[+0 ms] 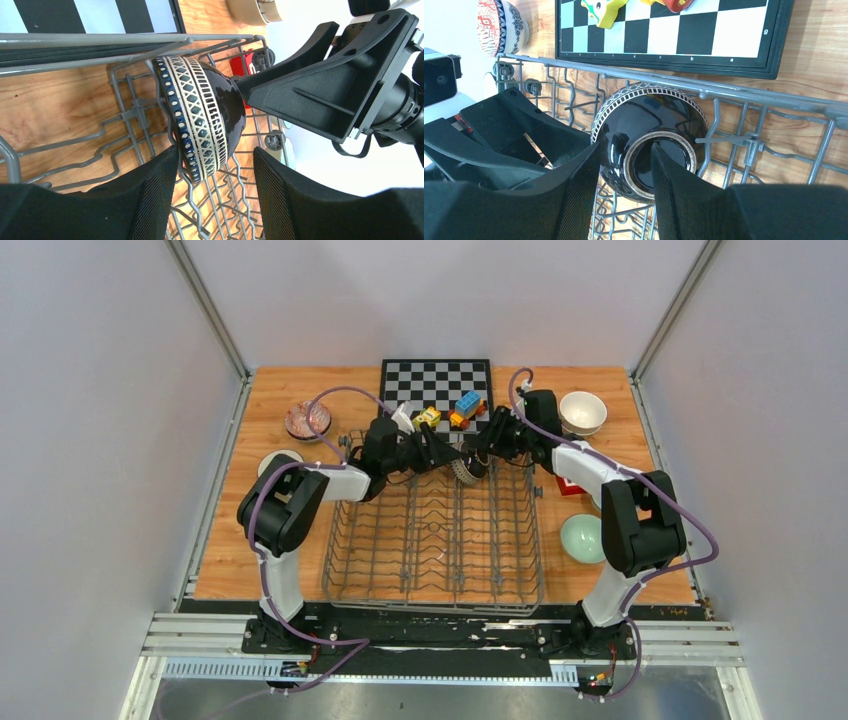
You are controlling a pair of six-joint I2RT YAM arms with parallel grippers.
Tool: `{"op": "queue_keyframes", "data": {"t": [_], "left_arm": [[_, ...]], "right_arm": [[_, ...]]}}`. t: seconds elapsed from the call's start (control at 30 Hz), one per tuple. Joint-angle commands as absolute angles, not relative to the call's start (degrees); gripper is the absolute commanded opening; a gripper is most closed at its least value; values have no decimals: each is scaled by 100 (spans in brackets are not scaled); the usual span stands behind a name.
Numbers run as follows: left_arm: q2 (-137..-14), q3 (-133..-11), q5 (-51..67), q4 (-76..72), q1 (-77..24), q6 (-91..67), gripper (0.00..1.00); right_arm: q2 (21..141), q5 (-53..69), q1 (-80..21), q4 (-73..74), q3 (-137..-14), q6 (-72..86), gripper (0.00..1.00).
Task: Unload the bowls from the dish rack
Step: Pick up the bowl from the dish rack.
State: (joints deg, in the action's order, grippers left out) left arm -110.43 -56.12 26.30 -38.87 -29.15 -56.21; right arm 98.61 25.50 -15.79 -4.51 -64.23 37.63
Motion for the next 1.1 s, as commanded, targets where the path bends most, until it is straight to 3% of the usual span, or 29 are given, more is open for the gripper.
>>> {"op": "queue_keyframes", "data": {"t": [0.0,0.87,1.07], "left_arm": [[-11028,-5822,2607,-3616,-2993,-5304,59],[-11147,-6030,2949,-4438,-3342,-5727,30],[-11208,-6107,2978,-4477,-3430,-5747,31]], "right_arm": [[9760,2632,-1485,-343,-6350,3825,45],[9516,2615,-1357,-352,-6038,3948,41],[9471,2661,-1320,-343,-5921,3975,41]]}}
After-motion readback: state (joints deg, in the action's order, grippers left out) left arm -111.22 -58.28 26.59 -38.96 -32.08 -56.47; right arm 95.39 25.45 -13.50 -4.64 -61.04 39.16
